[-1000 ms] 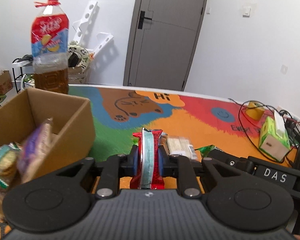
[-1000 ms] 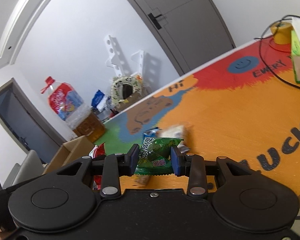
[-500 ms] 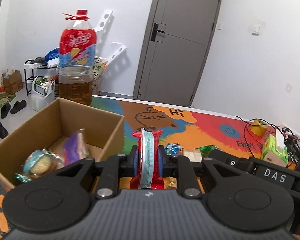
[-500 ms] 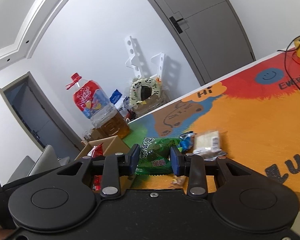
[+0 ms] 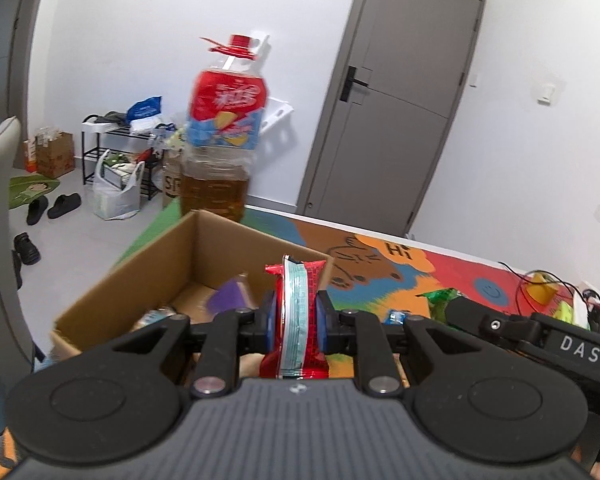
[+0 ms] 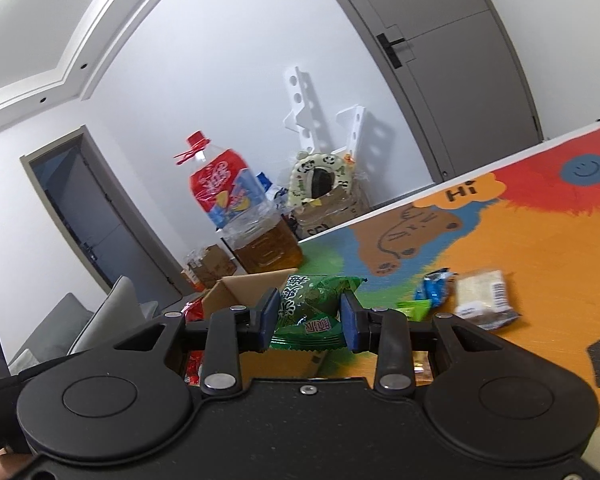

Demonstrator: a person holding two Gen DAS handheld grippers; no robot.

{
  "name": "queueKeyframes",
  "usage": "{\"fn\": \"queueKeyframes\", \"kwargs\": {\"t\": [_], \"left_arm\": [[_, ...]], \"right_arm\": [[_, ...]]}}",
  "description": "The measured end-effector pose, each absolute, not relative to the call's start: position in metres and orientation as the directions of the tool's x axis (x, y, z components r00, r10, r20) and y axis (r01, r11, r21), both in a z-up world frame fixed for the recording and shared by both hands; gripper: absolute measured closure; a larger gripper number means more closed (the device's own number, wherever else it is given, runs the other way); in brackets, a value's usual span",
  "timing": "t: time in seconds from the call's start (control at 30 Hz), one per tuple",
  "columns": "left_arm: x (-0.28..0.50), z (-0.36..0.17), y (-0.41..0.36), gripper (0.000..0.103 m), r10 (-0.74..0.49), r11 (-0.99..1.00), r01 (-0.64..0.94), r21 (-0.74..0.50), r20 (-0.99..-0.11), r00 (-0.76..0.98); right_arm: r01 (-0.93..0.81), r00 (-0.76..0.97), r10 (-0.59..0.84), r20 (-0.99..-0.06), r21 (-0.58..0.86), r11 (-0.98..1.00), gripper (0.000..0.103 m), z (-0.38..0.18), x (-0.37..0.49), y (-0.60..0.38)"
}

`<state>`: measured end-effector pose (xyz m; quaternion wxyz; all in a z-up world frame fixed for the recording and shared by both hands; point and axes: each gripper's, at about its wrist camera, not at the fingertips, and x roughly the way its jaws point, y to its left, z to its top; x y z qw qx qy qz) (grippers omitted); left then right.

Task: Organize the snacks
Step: 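Carry the red candy bar and green pack over the cardboard box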

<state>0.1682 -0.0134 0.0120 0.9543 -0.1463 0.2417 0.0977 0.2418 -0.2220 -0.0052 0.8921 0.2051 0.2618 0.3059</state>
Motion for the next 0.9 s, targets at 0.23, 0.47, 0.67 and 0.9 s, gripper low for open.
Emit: {"fn": "queueKeyframes", "kwargs": {"t": [0.23,0.47,0.67,0.9], "left_arm": [[0.163,0.008,0.023,0.084,0.141,0.918,-0.301,-0.258,-0.496,0.857],[0.170,0.003,0.052,0.084,0.152,0.905,-0.323,-0.276,-0.500,0.853],[0.179,0.000,0.069,0.084,0.139,0.901,-0.320,-0.291,-0.507,0.851],[0.196,-0.004,0.080,0.084,0.094,0.899,-0.295,-0.324,-0.515,0.852]], "right_arm": [[-0.481,0.651,0.678,-0.341,0.506,0.716,0.069,0.002,0.240,-0.192],[-0.506,0.635,0.684,-0.359,0.476,0.719,0.069,0.006,0.244,-0.161],[-0.513,0.623,0.683,-0.381,0.460,0.724,0.069,0.004,0.252,-0.141],[-0.508,0.621,0.676,-0.398,0.452,0.733,0.069,0.003,0.263,-0.129]]}}
